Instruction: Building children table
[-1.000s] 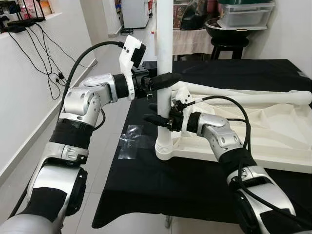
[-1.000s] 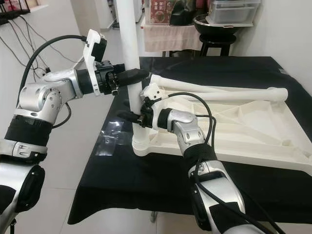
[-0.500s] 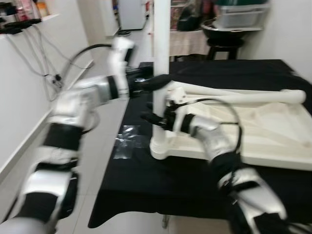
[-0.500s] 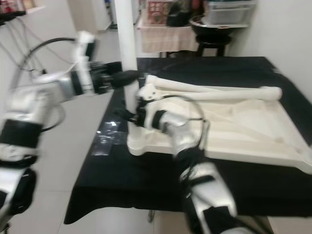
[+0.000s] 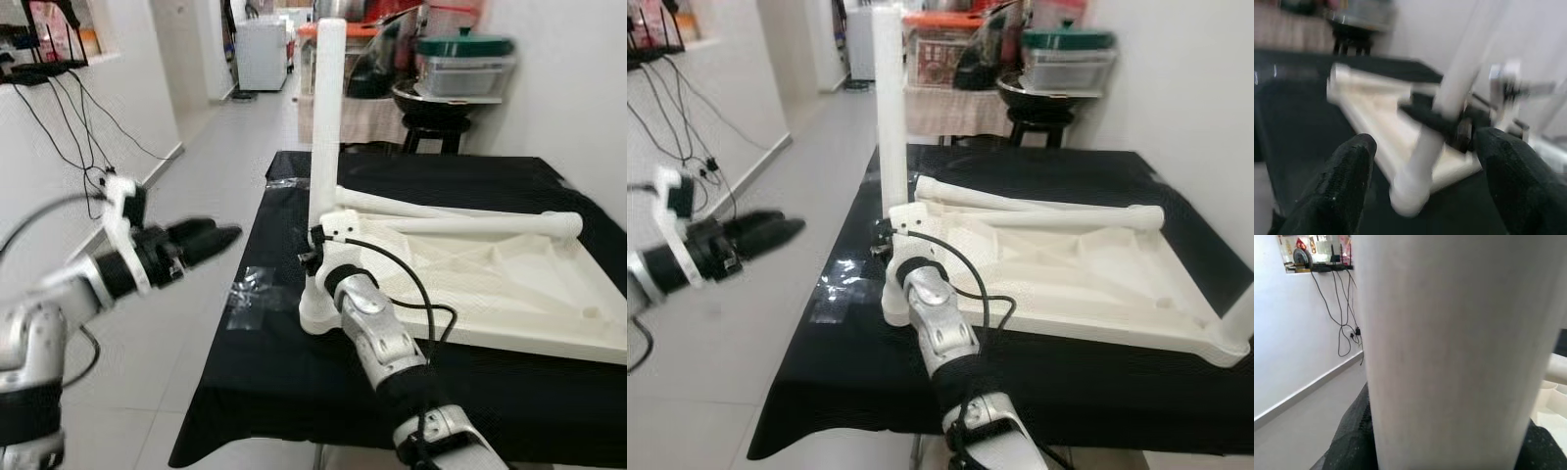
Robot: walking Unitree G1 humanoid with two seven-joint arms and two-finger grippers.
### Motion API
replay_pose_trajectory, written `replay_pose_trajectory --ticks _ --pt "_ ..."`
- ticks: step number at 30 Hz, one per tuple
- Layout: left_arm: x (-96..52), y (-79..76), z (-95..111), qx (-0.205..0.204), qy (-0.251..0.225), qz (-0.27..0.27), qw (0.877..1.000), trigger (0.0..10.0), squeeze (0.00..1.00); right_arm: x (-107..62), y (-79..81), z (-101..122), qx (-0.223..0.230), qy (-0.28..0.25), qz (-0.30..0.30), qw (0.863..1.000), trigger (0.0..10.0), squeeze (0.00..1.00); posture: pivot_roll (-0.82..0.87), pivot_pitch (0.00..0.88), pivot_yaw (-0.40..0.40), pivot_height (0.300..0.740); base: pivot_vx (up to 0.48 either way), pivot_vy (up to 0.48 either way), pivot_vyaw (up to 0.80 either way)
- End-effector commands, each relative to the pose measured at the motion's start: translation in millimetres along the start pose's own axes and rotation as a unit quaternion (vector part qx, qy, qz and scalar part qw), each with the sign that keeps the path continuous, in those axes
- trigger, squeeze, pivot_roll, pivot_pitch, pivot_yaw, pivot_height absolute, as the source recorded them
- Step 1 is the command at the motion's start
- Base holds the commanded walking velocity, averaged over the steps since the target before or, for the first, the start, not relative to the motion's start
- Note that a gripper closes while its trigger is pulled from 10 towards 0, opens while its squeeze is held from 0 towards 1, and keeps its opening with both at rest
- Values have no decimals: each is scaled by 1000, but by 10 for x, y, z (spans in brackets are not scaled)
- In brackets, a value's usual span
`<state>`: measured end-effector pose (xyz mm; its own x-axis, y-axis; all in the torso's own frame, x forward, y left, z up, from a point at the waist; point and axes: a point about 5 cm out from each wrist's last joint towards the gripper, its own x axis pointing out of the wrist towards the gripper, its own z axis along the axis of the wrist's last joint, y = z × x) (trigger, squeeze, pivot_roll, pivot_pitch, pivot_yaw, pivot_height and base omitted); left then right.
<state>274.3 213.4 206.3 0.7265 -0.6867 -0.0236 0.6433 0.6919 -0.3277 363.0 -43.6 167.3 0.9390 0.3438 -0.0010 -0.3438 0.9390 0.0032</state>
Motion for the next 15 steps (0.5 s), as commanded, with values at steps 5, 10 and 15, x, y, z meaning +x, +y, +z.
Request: replay_pose_trajectory --ticks 5,10,15 --pt "49 -339 -552 14 42 5 999 10000 0 -91 139 -113 78 21 90 993 10000 1000 89 0 -15 740 0 0 0" --pt "126 -552 -784 16 44 11 999 10000 0 -99 85 38 51 -12 209 977 10000 0 99 0 -29 740 0 0 0" --pt "166 -594 -954 46 43 70 996 10000 0 -73 -13 34 -31 1 341 939 10000 0 123 0 -46 740 0 0 0"
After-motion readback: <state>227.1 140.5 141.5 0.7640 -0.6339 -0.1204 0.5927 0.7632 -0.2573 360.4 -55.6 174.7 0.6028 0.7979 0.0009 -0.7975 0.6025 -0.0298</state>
